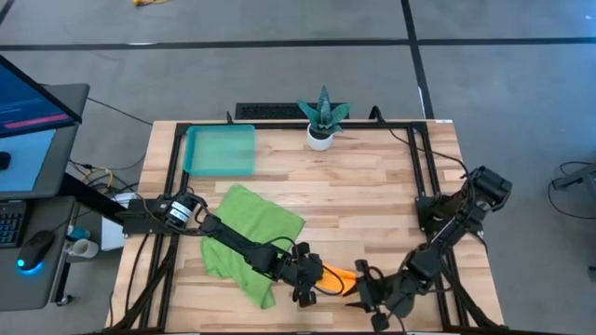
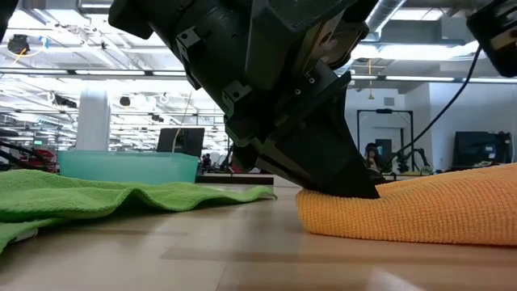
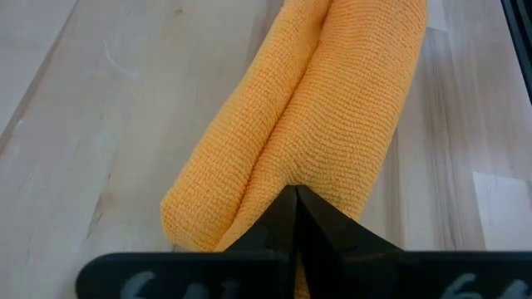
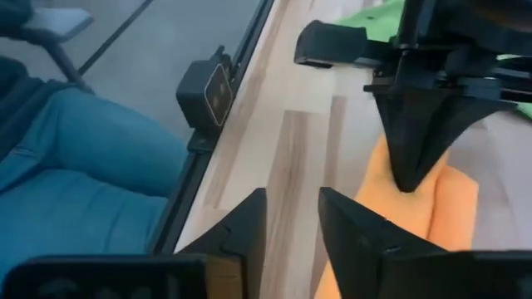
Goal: Roll microfiber towels into tight, uniform cylinder then place into a basket
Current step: Roll the yellow microfiber cloth
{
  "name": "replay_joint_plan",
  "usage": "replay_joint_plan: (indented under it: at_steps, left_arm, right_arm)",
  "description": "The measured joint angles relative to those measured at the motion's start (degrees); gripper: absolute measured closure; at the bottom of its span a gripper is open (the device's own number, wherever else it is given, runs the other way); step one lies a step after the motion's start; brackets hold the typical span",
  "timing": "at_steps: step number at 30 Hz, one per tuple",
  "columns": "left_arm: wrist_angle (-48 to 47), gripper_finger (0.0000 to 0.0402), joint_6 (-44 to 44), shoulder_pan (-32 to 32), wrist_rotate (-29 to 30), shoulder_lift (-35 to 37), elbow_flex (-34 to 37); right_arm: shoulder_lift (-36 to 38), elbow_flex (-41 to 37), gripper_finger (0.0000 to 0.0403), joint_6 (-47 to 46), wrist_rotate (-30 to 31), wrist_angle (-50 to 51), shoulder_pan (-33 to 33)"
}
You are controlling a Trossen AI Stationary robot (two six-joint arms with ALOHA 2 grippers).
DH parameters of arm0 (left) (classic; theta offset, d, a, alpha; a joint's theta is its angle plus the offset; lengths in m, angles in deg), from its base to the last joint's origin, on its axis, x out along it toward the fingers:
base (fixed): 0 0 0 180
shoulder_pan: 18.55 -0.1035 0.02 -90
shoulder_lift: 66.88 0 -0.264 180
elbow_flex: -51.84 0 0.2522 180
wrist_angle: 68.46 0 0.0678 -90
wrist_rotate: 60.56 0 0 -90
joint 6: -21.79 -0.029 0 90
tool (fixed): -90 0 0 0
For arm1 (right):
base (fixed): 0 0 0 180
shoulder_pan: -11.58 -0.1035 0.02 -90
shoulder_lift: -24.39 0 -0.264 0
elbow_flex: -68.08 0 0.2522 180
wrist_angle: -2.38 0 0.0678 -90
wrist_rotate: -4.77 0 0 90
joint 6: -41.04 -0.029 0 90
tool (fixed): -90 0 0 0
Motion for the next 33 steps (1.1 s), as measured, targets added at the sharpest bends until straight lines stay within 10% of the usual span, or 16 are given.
replay_joint_plan:
  at_steps: [10, 19, 33]
  left_arm:
    - [0.0, 0.0401, -0.04, -0.02, -0.03, 0.0, 0.0]
    - [0.0, 0.0401, -0.13, -0.02, -0.05, 0.0, 0.0]
    - [0.0, 0.0401, -0.15, -0.02, -0.16, 0.0, 0.0]
  right_arm:
    - [0.09, 5.57, 0.0185, 9.4, -2.78, 3.49, -2.1]
    - [0.11, 12.63, 0.0199, 4.05, 1.89, 26.33, -3.28]
    - [-8.04, 12.63, 0.022, -1.63, 1.47, 26.58, -0.65]
